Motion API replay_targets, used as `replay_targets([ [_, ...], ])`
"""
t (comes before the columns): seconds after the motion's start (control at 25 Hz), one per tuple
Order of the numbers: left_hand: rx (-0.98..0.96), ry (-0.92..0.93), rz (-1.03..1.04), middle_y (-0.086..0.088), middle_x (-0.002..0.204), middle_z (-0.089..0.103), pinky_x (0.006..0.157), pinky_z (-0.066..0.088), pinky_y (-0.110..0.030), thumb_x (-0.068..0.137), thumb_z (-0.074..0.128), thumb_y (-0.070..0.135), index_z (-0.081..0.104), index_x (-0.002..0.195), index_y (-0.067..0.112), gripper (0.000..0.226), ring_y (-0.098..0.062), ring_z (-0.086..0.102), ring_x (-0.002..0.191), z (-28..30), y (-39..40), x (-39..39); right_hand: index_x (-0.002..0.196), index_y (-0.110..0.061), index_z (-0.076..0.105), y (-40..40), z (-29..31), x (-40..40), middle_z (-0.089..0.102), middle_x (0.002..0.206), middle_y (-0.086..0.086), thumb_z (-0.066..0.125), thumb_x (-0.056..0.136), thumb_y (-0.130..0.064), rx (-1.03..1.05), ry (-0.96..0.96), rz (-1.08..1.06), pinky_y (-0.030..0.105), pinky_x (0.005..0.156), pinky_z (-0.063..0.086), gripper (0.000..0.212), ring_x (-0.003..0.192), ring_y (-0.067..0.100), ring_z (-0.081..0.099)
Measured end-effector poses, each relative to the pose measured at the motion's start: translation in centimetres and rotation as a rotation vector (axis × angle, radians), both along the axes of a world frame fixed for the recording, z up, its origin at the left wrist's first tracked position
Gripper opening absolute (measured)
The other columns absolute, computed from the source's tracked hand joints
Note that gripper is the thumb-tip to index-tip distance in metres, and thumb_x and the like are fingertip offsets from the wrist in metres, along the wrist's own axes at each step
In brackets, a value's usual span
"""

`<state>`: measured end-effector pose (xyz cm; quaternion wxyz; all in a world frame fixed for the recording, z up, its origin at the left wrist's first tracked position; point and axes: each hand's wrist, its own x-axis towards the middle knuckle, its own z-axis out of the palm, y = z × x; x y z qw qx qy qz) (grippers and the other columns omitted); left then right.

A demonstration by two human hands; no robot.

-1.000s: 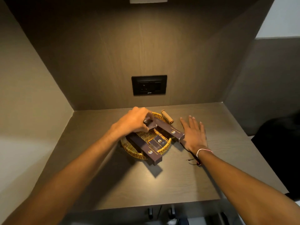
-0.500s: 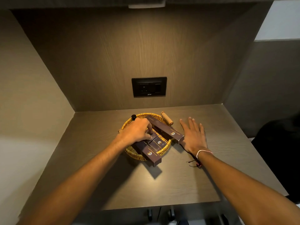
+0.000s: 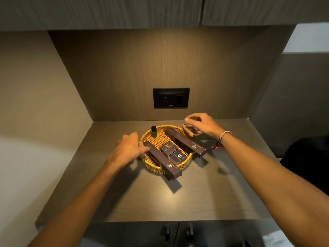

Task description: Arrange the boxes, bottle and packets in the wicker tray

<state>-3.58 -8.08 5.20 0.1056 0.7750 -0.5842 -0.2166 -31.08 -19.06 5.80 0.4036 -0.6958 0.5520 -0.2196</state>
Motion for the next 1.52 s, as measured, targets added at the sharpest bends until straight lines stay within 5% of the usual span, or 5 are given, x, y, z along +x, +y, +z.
replay_targets([
  [0.56,-0.196,0.238,-0.003,0.002,0.07,0.068,0.038,0.047,-0.015,0.091,0.069,0.017,0.066,0.103,0.014,0.012,-0.005,0.064,0.044,-2.1,-2.3,0.7,0.094,-0.014,0.067,1.1,-0.8,1.9,0.072,0.095,0.009,0.083,0.079,-0.025,-0.058,0.36,-0.135,0.05,0.083,0.06,0.025,0.093,0.028,0.07],
  [0.92,-0.287,0.263,0.004,-0.005,0.1,0.074,0.072,0.052,-0.028,0.089,0.072,0.019,0.066,0.119,0.006,0.033,-0.005,0.059,0.069,-2.7,-3.1,1.0,0.078,-0.019,0.058,2.9,-0.5,2.1,0.07,0.081,0.004,0.085,0.076,-0.028,-0.043,0.385,-0.177,0.047,0.075,0.062,0.028,0.083,0.024,0.07],
  [1.12,-0.276,0.136,-0.015,-0.018,0.133,0.056,0.094,0.045,-0.039,0.094,0.064,0.031,0.052,0.139,0.011,0.051,-0.029,0.054,0.121,-2.1,-2.1,0.3,0.115,-0.015,0.062,4.4,0.1,2.7,0.07,0.112,0.012,0.08,0.079,-0.043,-0.086,0.473,-0.198,0.045,0.083,0.057,0.049,0.103,0.03,0.067],
  [1.24,-0.328,-0.099,-0.067,-0.022,0.154,0.032,0.108,0.038,-0.053,0.095,0.05,0.055,0.021,0.156,0.023,0.074,-0.039,0.037,0.139,-1.8,0.3,-0.1,0.155,-0.02,0.026,6.7,-0.1,2.7,0.042,0.153,0.02,0.059,0.083,-0.07,-0.27,0.602,-0.172,0.055,0.108,0.042,0.094,0.141,0.039,0.041],
  [1.52,-0.775,-0.428,-0.046,-0.019,0.166,-0.005,0.121,0.015,-0.057,0.086,0.031,0.08,0.004,0.158,0.027,0.093,-0.035,0.005,0.153,3.3,8.0,-1.5,0.16,-0.025,0.002,13.2,3.2,2.9,-0.003,0.167,0.022,0.021,0.078,-0.091,-0.894,0.723,-0.191,0.062,0.122,0.007,0.107,0.155,0.039,-0.004],
])
